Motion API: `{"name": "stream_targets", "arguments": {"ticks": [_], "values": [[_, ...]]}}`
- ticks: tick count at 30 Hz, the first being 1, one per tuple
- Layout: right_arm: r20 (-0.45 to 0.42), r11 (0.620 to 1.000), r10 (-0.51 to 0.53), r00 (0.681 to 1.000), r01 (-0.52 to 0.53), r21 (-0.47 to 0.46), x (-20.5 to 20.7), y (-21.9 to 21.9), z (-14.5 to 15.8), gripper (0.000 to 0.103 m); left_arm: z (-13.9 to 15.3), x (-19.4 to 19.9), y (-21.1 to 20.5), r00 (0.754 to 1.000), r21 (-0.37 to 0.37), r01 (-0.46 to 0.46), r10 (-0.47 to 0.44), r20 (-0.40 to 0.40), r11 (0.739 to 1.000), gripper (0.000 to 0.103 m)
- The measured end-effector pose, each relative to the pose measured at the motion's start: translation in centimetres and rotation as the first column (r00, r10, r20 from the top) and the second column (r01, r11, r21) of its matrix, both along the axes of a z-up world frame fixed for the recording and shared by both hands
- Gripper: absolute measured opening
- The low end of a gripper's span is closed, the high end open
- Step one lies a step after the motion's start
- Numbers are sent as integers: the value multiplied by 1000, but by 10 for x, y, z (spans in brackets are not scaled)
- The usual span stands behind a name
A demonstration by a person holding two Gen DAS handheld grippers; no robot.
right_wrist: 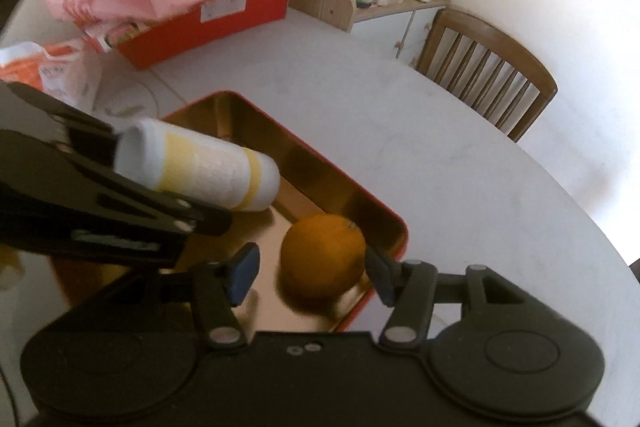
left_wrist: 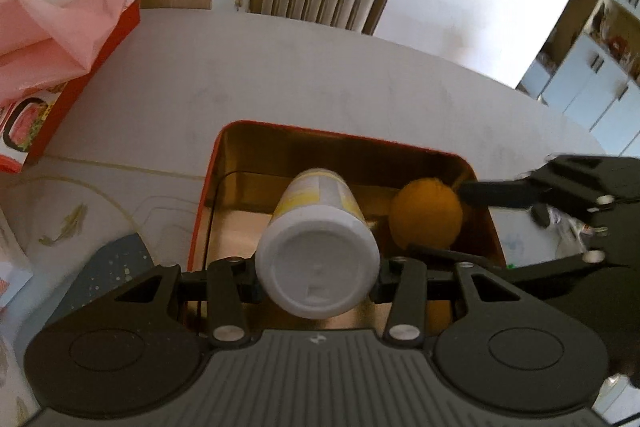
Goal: Organize rigid objects
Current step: 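Open the left gripper to lay the bottle in the tin while the right releases the orange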
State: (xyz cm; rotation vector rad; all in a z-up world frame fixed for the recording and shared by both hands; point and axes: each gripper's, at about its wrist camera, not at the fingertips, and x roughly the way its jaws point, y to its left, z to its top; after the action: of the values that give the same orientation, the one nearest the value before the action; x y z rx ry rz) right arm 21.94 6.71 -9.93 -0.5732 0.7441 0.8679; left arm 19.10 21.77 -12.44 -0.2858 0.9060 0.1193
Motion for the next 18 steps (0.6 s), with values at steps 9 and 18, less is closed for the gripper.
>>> {"name": "stream_targets", "arguments": {"ticks": [9, 18], "values": [[-38, 993, -57, 998, 60, 97, -22, -48, 36, 63, -1, 2, -14, 995, 72, 45, -38, -91, 996, 45], [-111, 966, -165, 980, 183, 182, -41, -119, 65, 64, 12, -5, -27, 994, 84, 57, -48, -97, 995, 64]]}}
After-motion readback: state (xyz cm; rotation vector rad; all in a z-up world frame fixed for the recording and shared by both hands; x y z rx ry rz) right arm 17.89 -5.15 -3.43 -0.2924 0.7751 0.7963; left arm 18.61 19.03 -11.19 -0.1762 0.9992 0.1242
